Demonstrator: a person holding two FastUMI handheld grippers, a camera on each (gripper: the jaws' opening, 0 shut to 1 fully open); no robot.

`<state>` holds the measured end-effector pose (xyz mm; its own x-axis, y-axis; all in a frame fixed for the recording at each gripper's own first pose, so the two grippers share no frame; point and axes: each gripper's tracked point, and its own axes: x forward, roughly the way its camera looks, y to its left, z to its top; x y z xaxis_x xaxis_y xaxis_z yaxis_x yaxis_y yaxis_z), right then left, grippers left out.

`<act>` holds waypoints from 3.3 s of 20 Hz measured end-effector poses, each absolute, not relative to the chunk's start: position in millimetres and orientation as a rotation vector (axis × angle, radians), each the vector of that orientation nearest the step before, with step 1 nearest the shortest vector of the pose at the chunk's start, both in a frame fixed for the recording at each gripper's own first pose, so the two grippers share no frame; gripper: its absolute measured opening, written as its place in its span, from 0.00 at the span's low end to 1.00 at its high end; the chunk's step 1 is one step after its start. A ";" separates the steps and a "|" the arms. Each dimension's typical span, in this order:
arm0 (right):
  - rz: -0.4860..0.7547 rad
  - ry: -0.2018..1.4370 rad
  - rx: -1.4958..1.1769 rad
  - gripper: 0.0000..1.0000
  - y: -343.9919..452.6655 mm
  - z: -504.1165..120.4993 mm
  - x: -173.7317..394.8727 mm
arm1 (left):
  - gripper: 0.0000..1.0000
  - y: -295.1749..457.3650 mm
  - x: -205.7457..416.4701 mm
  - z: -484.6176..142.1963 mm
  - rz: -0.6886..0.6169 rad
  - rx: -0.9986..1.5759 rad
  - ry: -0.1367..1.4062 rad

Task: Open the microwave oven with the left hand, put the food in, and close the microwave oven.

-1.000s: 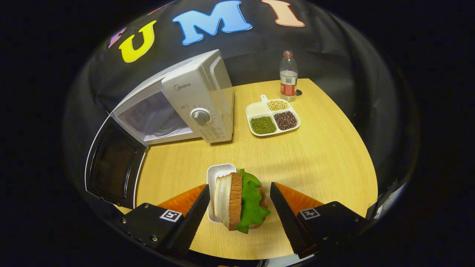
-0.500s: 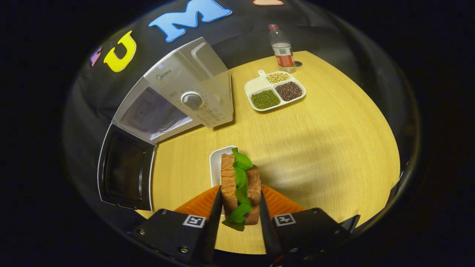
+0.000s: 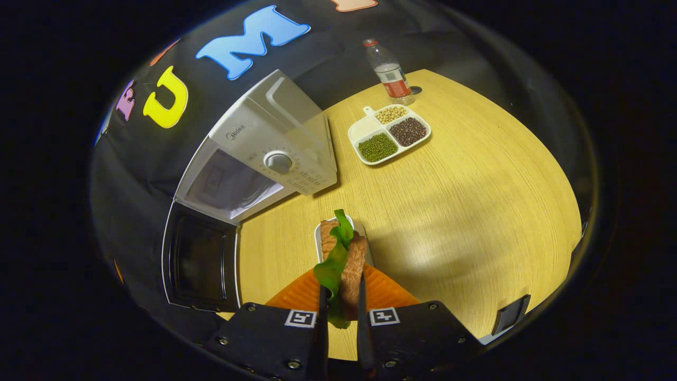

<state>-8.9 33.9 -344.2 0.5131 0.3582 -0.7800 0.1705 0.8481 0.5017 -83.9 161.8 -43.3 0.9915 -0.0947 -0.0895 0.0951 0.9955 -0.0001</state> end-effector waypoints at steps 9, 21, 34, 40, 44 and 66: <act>0.299 0.747 0.953 0.22 117.6 -238.8 19.3 | 0.96 174.3 -96.5 -27.3 -0.112 0.015 0.058; 0.224 0.620 1.237 0.22 239.8 -251.9 89.0 | 0.96 245.3 -137.4 -23.6 -0.015 0.027 0.062; -0.043 0.518 1.389 0.22 312.0 -324.7 203.4 | 0.96 347.4 -176.5 -41.3 0.205 0.028 0.138; -0.147 0.456 1.425 0.22 331.1 -357.9 244.5 | 0.96 375.1 -184.7 -57.0 0.266 0.045 0.207; -0.183 0.460 1.418 0.22 331.2 -372.3 257.1 | 0.96 373.9 -180.7 -57.6 0.254 0.074 0.214; 0.085 0.423 0.517 0.49 219.0 -216.5 93.2 | 0.96 268.6 -124.1 -55.3 0.026 -0.025 0.115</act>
